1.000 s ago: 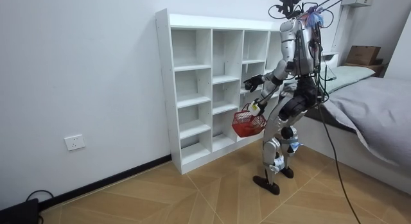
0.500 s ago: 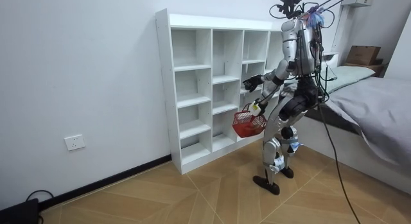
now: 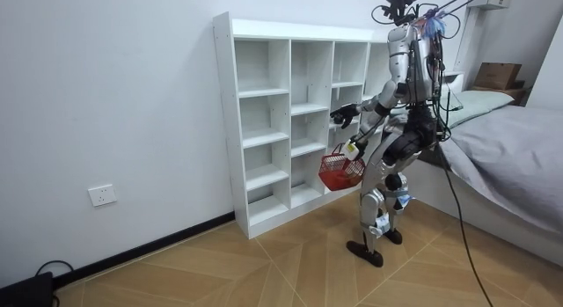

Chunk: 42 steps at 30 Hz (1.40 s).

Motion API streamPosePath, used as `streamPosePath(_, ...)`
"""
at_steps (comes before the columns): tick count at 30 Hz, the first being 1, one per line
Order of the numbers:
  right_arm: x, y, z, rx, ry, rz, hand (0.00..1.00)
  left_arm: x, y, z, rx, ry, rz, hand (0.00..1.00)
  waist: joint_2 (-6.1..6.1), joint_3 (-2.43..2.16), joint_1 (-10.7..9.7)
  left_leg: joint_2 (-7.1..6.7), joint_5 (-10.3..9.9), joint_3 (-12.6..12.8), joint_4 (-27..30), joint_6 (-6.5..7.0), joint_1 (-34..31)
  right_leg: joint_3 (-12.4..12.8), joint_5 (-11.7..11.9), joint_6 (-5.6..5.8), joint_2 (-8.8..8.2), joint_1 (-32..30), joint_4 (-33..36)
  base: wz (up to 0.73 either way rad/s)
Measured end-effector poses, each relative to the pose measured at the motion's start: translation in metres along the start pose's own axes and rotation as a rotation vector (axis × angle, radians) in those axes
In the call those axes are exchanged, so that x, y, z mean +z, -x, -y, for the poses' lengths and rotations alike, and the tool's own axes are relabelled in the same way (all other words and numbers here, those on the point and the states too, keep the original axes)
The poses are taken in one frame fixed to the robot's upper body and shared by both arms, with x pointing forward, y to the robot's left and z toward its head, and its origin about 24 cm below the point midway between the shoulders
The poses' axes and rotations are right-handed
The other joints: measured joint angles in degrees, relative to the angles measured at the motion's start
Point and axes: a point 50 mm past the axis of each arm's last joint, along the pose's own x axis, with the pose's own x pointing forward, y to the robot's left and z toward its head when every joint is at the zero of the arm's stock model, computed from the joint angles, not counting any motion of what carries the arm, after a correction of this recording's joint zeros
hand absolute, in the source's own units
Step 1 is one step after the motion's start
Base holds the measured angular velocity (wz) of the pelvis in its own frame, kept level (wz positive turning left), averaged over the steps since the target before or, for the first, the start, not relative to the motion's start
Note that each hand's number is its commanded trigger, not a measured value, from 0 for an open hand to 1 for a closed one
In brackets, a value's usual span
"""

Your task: Collect fruits from the closet

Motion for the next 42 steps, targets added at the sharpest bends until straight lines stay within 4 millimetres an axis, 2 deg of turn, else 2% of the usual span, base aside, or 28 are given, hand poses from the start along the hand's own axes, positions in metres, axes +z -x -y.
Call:
streamPosePath(11,0.0,0.0,-0.001,0.016,0.027,0.009,0.0,-0.001,0.0,0.002,-0.008,-0.006,-0.003,1.0,0.09,0.02,0.1,0.05,0.05,0.04,-0.16,-0.1,-0.03,-0.09,0.02,-0.16,0.03,-0.13,0.11,0.0)
streamPosePath(12,0.0,0.0,-0.001,0.016,0.027,0.009,0.21,-0.001,0.0,0.002,-0.008,-0.006,-0.003,1.0,0.09,0.02,0.1,0.05,0.05,0.03,-0.16,-0.1,-0.03,-0.09,0.02,-0.16,0.03,-0.13,0.11,0.0)
streamPosePath(13,0.0,0.0,-0.001,0.016,0.027,0.009,0.68,-0.001,0.0,0.002,-0.008,-0.006,-0.003,1.0,0.09,0.02,0.1,0.05,0.05,0.04,-0.16,-0.1,-0.03,-0.09,0.02,-0.16,0.03,-0.13,0.11,0.0)
streamPosePath(14,0.0,0.0,-0.001,0.016,0.029,0.009,1.0,-0.001,0.0,0.002,-0.008,-0.006,-0.003,1.0,0.09,0.02,0.09,0.04,0.05,0.03,-0.16,-0.1,-0.03,-0.08,0.02,-0.16,0.03,-0.13,0.11,0.0)
streamPosePath(28,0.0,-0.005,0.015,-0.041,0.043,0.016,1.0,0.0,0.0,0.002,-0.013,-0.005,-0.002,1.0,0.09,0.01,0.1,0.08,0.06,-0.04,-0.02,-0.1,0.01,-0.2,0.07,-0.22,0.09,0.06,0.07,0.0)
streamPosePath(42,-0.002,-0.005,0.015,-0.054,-0.133,-0.038,1.0,-0.002,0.0,0.002,-0.014,-0.008,-0.017,1.0,0.08,0.01,0.12,0.04,0.27,-0.07,-0.43,-0.18,0.01,-0.25,0.16,-0.22,0.16,0.12,-0.32,0.0)
